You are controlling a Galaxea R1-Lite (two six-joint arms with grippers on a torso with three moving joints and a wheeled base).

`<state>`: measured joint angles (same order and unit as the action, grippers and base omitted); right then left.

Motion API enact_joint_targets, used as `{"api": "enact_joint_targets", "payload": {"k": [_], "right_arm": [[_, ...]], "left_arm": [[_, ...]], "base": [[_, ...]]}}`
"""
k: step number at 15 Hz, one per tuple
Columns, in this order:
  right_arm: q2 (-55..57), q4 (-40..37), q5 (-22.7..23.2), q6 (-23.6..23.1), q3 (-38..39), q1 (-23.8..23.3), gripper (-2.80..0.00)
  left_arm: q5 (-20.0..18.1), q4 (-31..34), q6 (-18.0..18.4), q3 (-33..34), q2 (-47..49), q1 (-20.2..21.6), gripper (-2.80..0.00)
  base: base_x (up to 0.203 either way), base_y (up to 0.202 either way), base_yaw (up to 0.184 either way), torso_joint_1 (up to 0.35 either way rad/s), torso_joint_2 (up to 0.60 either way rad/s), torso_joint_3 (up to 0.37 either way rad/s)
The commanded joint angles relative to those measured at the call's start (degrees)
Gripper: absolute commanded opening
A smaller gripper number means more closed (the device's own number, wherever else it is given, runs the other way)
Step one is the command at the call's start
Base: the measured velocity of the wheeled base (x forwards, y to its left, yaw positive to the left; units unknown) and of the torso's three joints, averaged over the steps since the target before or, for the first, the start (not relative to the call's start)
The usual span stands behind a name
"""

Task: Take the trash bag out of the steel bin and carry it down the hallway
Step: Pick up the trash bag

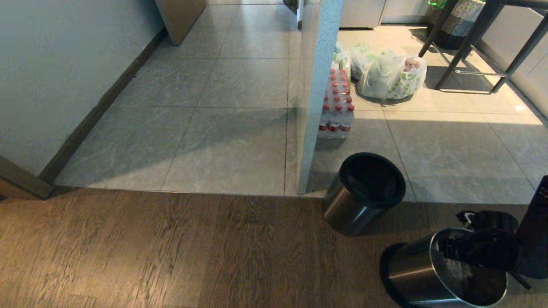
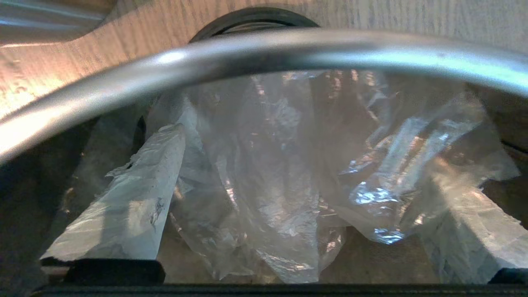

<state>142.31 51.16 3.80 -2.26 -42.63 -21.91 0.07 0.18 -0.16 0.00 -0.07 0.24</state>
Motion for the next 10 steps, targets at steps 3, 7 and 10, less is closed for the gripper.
{"api": "enact_joint_targets", "payload": {"k": [3, 7, 10], "right_arm": [[0.0, 0.6, 0.1, 0.0, 0.0, 0.2, 0.0], [0.0, 0.7, 0.0, 0.4, -0.1, 0.4, 0.0], [-0.2, -0.1, -0.3, 1.2, -0.5, 0.7, 0.0]], "left_arm": [[0.0, 0.0, 0.0, 0.2, 0.1, 0.0, -2.8], [0.0, 0.0, 0.0, 0.2, 0.1, 0.0, -2.8], [0.0, 0.0, 0.0, 0.2, 0.1, 0.0, -2.8]], "base": [[0.0, 0.0, 0.0, 0.0, 0.0, 0.0], [0.0, 0.0, 0.0, 0.0, 0.0, 0.0], [0.0, 0.0, 0.0, 0.0, 0.0, 0.0]]}}
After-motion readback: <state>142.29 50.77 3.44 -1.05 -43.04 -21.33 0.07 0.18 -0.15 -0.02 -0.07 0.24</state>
